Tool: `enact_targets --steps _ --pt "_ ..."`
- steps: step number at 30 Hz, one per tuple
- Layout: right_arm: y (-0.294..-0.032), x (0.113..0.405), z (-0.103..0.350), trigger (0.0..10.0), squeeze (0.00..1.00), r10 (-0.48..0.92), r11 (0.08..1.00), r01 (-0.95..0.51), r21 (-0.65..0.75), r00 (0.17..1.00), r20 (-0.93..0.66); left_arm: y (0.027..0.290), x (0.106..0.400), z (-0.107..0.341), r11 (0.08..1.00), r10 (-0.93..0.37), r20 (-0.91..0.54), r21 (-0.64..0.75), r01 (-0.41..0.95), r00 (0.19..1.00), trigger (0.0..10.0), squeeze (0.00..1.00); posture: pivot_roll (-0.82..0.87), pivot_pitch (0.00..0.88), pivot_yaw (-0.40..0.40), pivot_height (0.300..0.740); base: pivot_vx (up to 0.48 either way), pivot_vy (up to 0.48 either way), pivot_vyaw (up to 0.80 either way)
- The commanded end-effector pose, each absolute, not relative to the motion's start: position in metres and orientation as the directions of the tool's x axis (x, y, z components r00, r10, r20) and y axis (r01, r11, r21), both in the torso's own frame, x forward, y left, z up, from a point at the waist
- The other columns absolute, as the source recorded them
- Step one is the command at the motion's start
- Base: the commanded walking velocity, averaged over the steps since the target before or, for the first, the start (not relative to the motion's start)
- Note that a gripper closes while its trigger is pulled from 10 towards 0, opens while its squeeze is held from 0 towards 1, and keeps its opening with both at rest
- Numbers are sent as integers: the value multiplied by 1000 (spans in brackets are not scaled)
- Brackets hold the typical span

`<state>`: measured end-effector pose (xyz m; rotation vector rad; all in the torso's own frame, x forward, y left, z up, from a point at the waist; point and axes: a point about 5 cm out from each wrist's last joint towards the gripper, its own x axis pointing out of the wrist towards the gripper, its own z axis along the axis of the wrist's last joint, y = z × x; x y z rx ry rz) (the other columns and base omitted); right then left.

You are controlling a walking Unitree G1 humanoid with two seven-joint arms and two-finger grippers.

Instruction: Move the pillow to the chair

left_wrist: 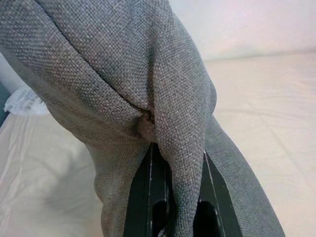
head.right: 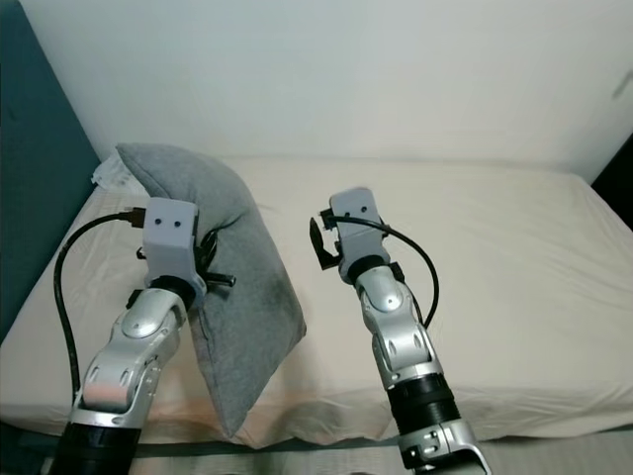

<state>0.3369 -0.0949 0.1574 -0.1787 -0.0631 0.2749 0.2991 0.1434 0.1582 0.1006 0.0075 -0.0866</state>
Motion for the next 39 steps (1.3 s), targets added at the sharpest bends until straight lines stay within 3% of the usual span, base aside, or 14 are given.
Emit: enact_targets --steps 1,6,11,18,39 --pt "-94 337 157 10000 0 278 947 -268 -179 960 30 143 296 172 987 -95 62 138 85 994 10000 0 2 88 -66 723 0 -480 0" --pt "-94 336 157 10000 0 279 946 -270 -178 960 28 143 296 172 987 -88 54 138 80 995 10000 0 6 88 -66 723 0 -480 0" --pt "-93 336 157 10000 0 282 946 -273 -175 959 26 148 296 171 994 -71 49 90 67 996 10000 0 4 95 -70 723 0 0 0" --pt "-95 338 158 10000 0 272 949 -264 -175 962 27 148 294 173 993 -93 47 77 89 995 10000 0 11 95 -67 723 0 475 0" --pt "-95 336 156 10000 0 266 951 -259 -169 964 24 148 293 171 992 -86 33 94 82 996 10000 0 16 102 -60 723 0 0 0"
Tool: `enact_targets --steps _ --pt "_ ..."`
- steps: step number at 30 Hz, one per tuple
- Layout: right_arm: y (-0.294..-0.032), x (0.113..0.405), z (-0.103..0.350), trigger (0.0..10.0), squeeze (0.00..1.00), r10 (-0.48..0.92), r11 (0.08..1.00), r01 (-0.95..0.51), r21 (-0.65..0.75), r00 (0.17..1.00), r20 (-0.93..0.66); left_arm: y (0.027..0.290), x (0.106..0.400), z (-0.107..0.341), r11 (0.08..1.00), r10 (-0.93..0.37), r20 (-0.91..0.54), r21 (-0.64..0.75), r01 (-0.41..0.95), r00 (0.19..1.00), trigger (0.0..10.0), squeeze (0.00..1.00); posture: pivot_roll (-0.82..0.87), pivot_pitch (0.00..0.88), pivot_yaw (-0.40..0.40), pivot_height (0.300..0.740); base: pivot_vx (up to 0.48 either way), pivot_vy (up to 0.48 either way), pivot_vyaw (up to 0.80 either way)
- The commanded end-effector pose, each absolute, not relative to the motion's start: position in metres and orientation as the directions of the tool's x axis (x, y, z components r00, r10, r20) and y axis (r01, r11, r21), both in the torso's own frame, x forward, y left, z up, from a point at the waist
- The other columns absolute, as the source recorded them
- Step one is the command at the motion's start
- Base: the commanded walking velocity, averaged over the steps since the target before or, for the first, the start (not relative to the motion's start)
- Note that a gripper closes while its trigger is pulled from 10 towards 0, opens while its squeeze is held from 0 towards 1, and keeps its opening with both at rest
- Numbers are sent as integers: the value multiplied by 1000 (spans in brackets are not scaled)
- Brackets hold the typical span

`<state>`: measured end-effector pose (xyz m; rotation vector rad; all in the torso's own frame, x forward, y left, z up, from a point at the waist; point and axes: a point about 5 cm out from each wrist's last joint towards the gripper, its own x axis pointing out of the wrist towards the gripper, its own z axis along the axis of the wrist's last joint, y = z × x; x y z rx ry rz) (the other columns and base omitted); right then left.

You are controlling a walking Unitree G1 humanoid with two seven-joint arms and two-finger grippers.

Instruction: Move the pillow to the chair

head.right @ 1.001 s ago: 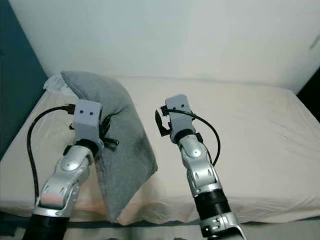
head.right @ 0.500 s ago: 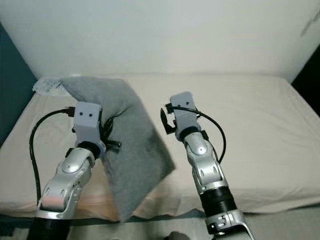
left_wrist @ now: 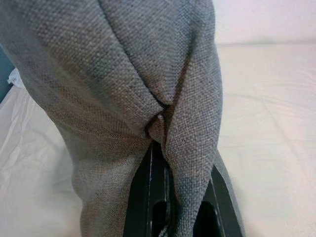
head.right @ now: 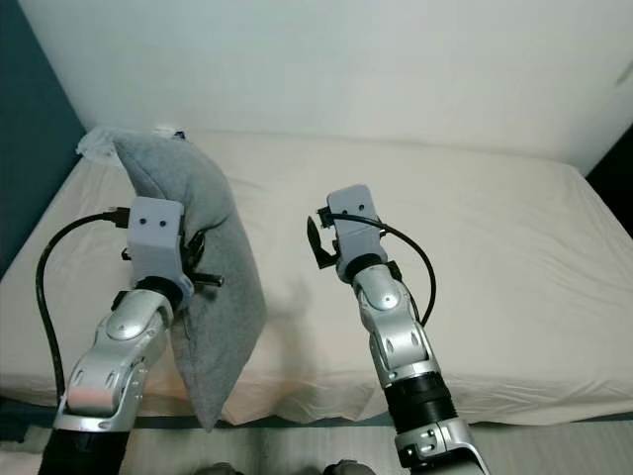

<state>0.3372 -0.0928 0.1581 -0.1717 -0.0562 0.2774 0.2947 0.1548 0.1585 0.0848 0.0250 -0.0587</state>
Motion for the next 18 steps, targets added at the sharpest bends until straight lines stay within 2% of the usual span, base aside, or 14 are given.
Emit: enact_targets --steps 1,8,14,18 --pt "-95 336 156 10000 0 266 951 -259 -169 964 24 148 293 169 993 -83 20 82 81 996 10000 0 16 102 -61 723 0 0 0" --pt "-96 337 157 10000 0 268 956 -264 -124 963 15 147 294 167 992 -80 23 98 77 997 10000 0 14 103 -60 723 0 0 -65" --pt "-97 339 156 10000 0 265 956 -263 -126 964 0 148 294 163 992 -78 10 103 77 997 10000 0 18 96 -60 723 0 0 -800" --pt "-97 337 153 10000 0 269 955 -268 -126 963 -12 139 288 159 981 -146 -6 131 146 989 10000 0 24 77 -67 723 0 0 -784"
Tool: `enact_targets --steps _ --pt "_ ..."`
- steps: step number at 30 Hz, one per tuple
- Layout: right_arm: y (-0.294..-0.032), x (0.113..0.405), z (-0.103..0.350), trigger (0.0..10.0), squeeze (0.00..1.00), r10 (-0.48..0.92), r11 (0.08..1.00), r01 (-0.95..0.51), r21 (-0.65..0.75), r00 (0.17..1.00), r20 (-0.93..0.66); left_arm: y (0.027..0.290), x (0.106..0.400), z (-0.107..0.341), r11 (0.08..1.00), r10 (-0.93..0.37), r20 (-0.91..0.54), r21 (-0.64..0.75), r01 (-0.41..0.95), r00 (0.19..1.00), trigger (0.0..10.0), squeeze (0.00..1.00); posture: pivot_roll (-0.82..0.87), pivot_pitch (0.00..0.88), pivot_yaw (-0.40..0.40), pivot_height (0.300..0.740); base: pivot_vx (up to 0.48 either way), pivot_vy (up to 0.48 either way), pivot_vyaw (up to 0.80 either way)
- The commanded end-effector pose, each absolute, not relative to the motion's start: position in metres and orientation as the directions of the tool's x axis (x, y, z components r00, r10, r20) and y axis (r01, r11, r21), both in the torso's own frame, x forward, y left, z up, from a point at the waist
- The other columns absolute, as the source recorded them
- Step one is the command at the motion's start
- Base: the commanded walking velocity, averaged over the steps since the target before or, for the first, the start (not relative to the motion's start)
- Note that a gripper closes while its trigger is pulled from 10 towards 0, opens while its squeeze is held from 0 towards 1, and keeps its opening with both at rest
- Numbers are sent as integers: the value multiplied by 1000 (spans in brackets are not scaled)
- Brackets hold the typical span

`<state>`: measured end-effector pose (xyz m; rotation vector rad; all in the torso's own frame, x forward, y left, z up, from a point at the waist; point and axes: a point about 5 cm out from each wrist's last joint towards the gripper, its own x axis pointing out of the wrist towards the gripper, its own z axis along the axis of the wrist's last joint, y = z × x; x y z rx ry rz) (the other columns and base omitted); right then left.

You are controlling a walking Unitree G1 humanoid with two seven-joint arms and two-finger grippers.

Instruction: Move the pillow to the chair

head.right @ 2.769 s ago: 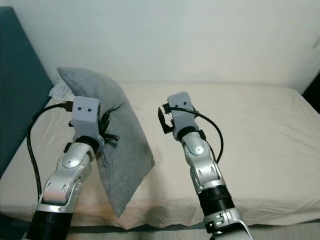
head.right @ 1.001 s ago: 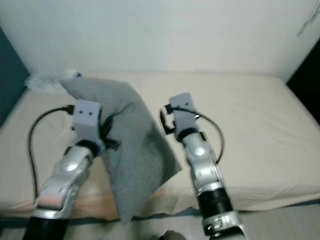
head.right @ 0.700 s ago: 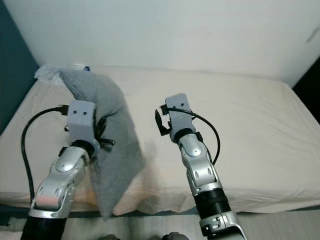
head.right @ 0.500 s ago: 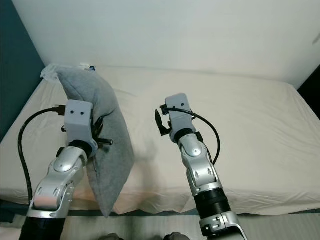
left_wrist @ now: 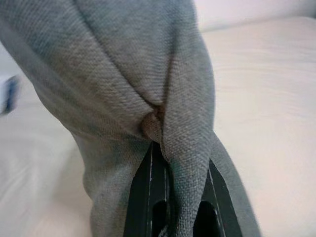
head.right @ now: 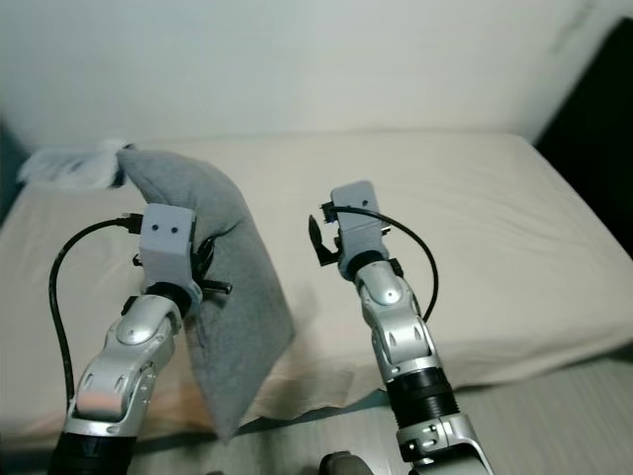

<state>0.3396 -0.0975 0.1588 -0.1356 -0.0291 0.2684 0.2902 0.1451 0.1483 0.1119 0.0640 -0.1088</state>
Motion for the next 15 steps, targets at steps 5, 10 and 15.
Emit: enact_targets --steps 5,10,15 --pt "-97 337 152 10000 0 274 953 -275 -130 961 -20 140 285 155 986 -120 -24 113 122 992 10000 0 24 68 -65 723 0 0 -800" --pt "-98 339 152 10000 0 266 956 -267 -124 964 -25 145 289 156 989 -88 -18 115 90 996 10000 0 27 68 -66 723 0 0 -800" --pt "-98 339 152 10000 0 259 958 -261 -122 965 -30 147 291 157 991 -75 -15 113 76 997 10000 0 29 68 -67 723 0 0 -800"
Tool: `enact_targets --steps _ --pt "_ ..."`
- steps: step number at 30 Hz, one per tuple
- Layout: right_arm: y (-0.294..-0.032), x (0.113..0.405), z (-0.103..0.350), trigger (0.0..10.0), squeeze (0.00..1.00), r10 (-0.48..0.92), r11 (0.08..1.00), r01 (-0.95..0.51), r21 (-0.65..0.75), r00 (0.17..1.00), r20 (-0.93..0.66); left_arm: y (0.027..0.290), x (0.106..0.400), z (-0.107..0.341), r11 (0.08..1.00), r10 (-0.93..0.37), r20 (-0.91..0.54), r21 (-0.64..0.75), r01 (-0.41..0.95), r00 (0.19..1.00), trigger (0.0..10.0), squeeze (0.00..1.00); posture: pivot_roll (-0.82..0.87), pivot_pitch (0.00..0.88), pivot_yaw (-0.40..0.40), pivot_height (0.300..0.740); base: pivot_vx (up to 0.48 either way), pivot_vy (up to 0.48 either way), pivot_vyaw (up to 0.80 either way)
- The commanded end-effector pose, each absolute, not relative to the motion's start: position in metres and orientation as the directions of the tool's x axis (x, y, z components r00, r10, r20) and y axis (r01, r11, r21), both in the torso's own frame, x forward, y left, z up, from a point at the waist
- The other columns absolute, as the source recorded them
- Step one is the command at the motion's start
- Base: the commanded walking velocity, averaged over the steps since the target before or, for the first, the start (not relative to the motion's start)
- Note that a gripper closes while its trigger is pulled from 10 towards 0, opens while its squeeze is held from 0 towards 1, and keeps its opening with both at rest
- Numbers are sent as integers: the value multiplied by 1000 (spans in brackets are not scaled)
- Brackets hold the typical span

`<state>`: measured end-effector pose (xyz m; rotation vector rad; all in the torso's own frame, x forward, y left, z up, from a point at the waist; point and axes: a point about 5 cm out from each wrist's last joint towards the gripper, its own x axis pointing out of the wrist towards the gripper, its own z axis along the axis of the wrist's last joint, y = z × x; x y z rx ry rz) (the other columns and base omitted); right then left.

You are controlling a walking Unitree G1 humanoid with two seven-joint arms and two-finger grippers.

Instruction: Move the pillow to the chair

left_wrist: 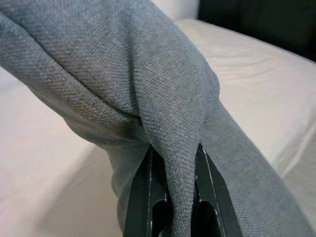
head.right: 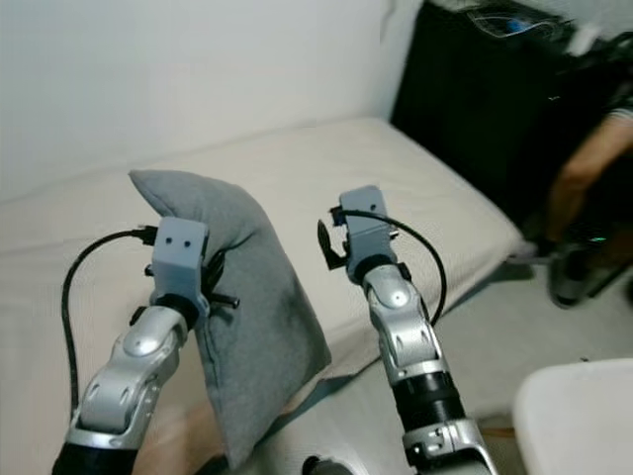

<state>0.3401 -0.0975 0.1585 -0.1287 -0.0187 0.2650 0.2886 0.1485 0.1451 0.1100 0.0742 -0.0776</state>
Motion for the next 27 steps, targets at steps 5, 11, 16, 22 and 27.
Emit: enact_targets --steps 5,11,16,22,27 --pt "-97 339 154 10000 0 261 957 -263 -125 965 -29 147 289 154 992 -68 -29 108 71 997 10000 0 27 78 -72 723 0 0 -800" --pt "-99 341 150 10000 0 246 958 -250 -138 968 -46 149 287 155 992 -52 -23 111 55 998 10000 0 39 85 -77 723 0 0 -800" --pt "-98 342 152 10000 0 238 961 -242 -136 970 -43 150 287 155 993 -44 -26 112 47 999 10000 0 43 87 -76 723 0 0 -800" --pt "-96 340 150 10000 0 244 959 -249 -134 968 -52 148 286 156 993 -44 -22 108 46 999 10000 0 43 88 -75 723 0 0 -800" --pt "-97 341 150 10000 0 242 959 -247 -137 969 -55 147 286 156 993 -45 -22 105 47 999 10000 0 43 88 -75 723 0 0 -800"
